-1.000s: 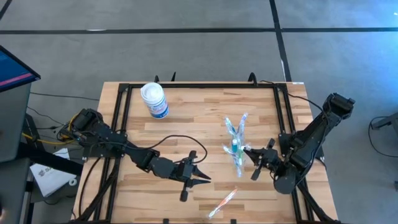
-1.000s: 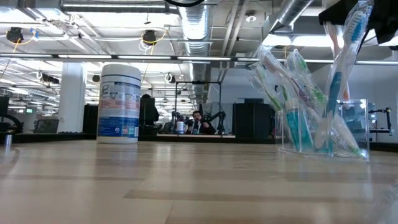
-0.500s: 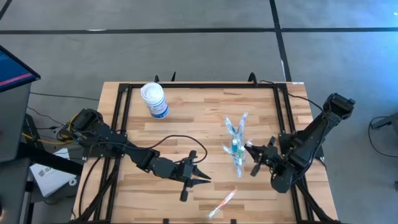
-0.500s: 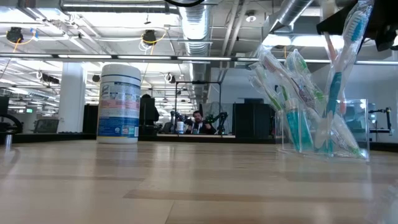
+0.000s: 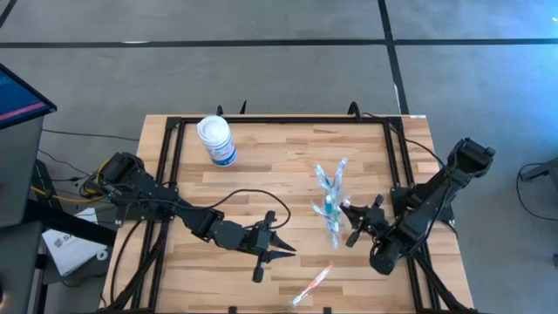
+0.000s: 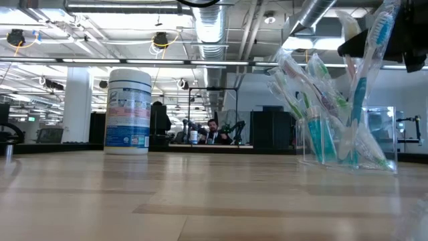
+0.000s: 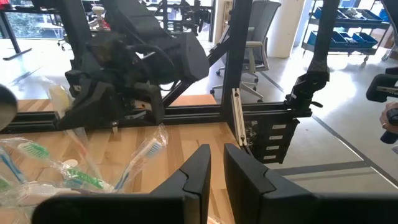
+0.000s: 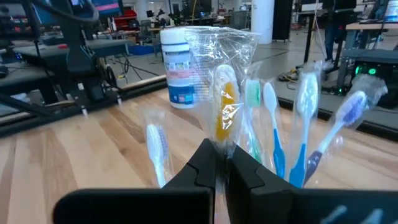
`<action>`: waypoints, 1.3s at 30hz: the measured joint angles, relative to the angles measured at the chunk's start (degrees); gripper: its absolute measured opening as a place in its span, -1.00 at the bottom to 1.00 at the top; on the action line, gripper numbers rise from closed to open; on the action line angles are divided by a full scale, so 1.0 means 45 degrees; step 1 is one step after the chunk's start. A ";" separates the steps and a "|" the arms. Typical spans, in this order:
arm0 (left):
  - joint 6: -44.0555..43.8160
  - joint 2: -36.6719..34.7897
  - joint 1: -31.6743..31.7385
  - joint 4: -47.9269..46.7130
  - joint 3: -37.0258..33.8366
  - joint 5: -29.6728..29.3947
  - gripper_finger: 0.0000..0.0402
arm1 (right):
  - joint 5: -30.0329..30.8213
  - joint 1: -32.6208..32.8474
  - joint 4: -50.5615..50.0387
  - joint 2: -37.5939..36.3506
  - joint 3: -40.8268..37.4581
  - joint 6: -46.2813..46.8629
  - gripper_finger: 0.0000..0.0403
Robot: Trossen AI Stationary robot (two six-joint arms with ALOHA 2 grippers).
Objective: Pick & Place toothbrushing station
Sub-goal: Put the orange toothbrush into the transparent organizer
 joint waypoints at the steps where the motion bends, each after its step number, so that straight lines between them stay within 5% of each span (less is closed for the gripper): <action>1: 0.0000 0.0000 -0.0003 -0.0005 0.0000 0.0002 -0.81 | 0.0005 0.0000 -0.0062 0.0121 0.0000 0.0225 -1.00; 15: -0.0004 0.0000 0.0000 0.0000 0.0000 0.0041 -0.81 | -0.0010 0.0000 -0.0198 0.1856 0.0005 0.2787 -0.99; 26: -0.0005 0.0000 -0.0001 -0.0005 -0.0005 0.0036 -0.81 | -0.0039 0.0000 -0.0175 0.1784 0.0005 0.2725 -0.73; 39: -0.0005 0.0000 0.0000 -0.0003 -0.0005 -0.0015 -0.81 | -0.0050 0.0044 -0.0179 0.1784 0.0005 0.2657 -0.67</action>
